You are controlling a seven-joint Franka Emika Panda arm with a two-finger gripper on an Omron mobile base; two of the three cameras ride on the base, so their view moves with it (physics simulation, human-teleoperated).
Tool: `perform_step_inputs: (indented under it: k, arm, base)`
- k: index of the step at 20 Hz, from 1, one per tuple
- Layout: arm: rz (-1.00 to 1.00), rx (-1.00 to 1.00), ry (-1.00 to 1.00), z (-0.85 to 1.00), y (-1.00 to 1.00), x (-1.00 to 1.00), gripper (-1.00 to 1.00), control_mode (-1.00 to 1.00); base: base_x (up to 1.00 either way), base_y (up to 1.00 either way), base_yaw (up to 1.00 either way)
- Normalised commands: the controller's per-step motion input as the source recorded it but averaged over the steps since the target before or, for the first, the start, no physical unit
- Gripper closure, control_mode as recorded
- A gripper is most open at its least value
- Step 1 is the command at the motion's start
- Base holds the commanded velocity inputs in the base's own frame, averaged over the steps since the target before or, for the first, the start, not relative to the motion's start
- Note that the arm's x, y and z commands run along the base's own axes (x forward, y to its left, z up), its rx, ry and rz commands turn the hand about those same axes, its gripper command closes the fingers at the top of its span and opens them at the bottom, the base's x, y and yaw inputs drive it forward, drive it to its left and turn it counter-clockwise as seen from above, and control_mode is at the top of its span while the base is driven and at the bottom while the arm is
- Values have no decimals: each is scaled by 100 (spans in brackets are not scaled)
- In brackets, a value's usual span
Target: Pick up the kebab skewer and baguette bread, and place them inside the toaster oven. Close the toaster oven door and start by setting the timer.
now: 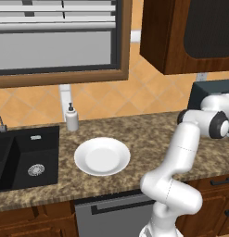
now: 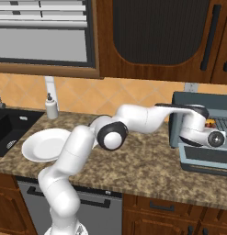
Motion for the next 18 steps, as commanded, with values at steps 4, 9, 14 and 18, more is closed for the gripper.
perform_step_inputs:
  k: [4, 9, 14, 18]
  arm:
    - [0, 0, 0, 2, -1, 1, -100, -100]
    - [0, 0, 0, 21, -14, -57, -100, -100]
    - [0, 0, 0, 9, -2, -70, -100, -100]
    - [0, 0, 0, 0, 6, -72, -100, -100]
  base:
    - [0, 0, 0]
    - [0, 0, 0]
    - [0, 0, 0]
    - [0, 0, 0]
